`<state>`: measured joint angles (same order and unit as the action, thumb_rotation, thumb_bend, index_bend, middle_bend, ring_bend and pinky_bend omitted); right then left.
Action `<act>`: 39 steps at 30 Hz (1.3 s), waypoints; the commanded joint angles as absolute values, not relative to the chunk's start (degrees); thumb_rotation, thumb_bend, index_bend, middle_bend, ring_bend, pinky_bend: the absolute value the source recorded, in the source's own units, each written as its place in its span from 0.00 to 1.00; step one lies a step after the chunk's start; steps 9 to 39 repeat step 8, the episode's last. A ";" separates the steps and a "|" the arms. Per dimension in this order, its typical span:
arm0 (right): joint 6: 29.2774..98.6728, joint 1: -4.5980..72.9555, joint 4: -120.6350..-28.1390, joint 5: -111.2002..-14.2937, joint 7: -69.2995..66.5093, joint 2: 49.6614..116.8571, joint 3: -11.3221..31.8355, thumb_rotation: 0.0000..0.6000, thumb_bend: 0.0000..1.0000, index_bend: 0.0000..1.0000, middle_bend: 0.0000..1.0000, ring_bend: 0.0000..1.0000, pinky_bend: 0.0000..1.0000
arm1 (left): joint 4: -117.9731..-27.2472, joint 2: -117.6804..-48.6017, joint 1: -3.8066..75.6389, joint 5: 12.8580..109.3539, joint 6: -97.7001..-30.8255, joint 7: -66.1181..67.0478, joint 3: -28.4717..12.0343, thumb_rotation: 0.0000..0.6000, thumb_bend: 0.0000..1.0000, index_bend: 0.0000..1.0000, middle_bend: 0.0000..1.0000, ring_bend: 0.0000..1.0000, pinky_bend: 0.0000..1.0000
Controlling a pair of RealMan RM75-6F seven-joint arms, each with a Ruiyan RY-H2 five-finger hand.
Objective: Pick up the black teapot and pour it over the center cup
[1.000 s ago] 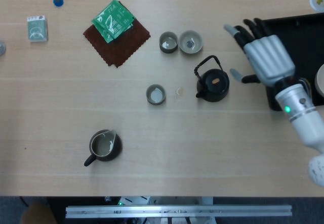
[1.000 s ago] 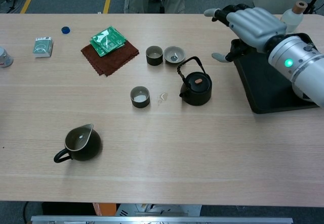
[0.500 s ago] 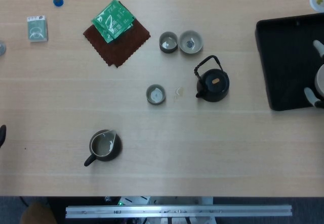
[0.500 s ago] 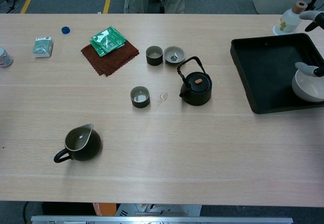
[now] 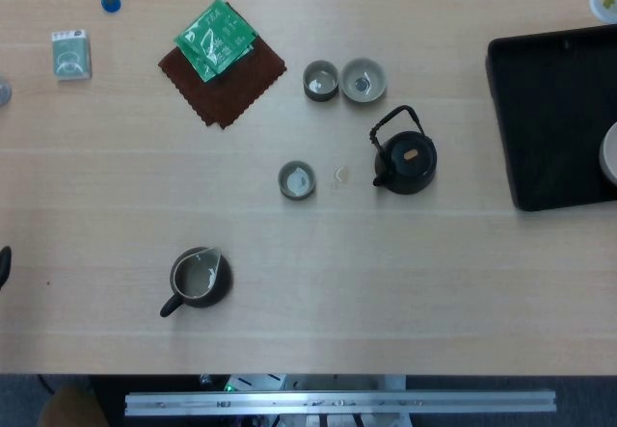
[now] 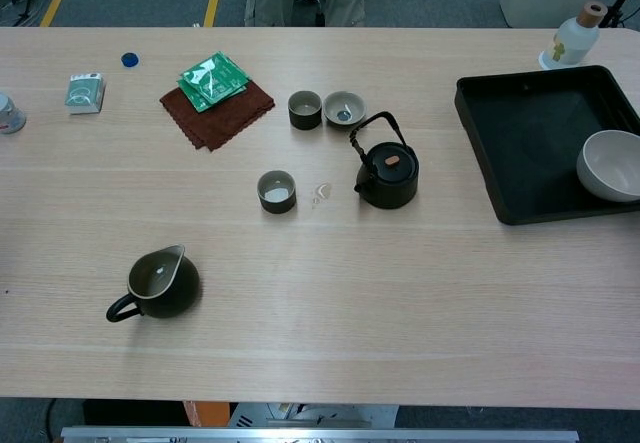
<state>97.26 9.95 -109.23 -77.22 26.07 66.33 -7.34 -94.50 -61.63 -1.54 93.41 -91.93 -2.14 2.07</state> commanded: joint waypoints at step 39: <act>95.65 8.13 -108.67 -77.89 26.02 66.08 -4.79 0.74 0.26 0.10 0.24 0.11 0.07 | -94.67 -61.71 -1.43 92.73 -91.79 -2.16 1.62 0.53 0.35 0.15 0.13 0.12 0.11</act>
